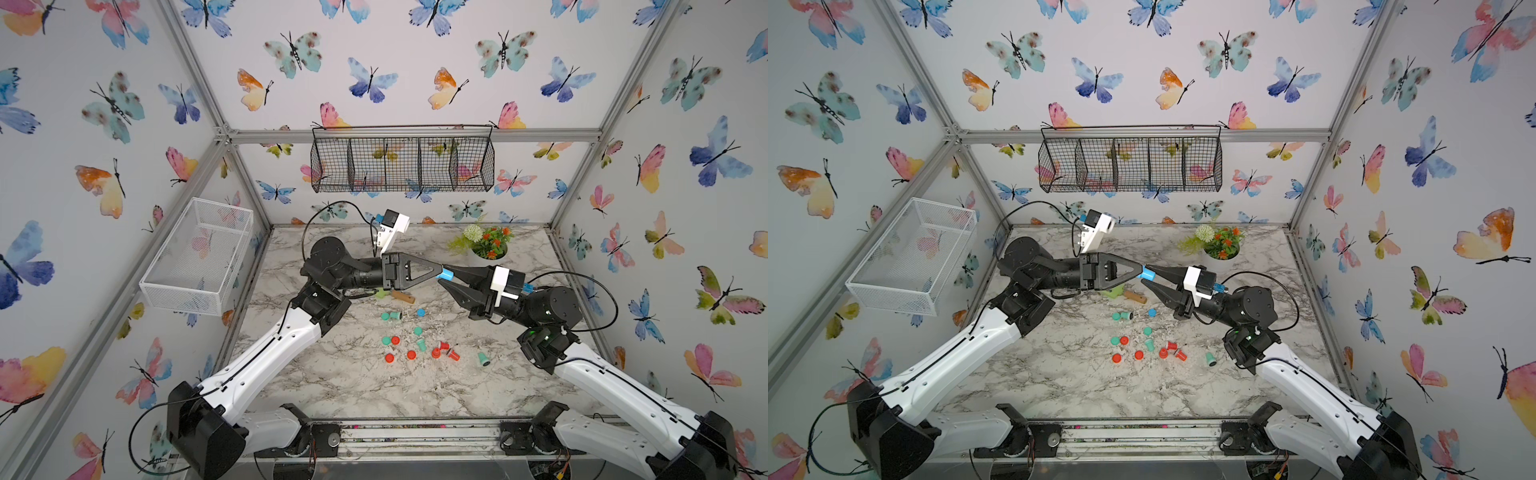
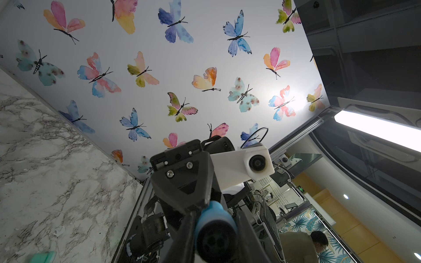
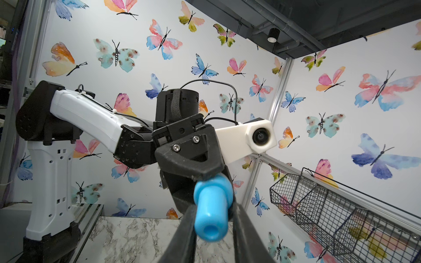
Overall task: Close the stamp cap
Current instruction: Pick up the stamp from the center of the board.
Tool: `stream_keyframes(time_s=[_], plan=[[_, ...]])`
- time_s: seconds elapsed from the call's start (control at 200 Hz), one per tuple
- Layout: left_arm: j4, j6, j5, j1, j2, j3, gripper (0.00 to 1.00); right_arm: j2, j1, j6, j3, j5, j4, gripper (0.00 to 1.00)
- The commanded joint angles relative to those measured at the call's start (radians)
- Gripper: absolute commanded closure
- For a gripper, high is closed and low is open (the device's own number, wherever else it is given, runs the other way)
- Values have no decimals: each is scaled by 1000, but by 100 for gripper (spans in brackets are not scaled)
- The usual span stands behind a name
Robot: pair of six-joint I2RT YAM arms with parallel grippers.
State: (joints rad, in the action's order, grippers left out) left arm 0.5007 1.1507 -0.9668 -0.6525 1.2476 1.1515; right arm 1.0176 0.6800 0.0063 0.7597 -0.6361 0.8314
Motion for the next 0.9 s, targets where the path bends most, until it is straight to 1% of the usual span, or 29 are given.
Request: stream_keyframes(time_s=[0.0,0.4,0.681,0.751,0.801,0.896], plan=[[47,8,-18,-5,8,1,87,6,3,19,-2,-9,40,71],[46,10,-19,-7,18,2,89,-7,3,26,0,-7,41,70],[46,11,-15,-9,19,4,89,-7,3,24,8,-10,37,74],[46,12,-16,-9,19,4,89,-5,3,24,11,-14,38,73],[46,11,-15,-10,19,4,89,-4,3,26,13,-16,38,70],[46,12,-15,-10,19,5,89,-2,3,26,16,-16,38,70]])
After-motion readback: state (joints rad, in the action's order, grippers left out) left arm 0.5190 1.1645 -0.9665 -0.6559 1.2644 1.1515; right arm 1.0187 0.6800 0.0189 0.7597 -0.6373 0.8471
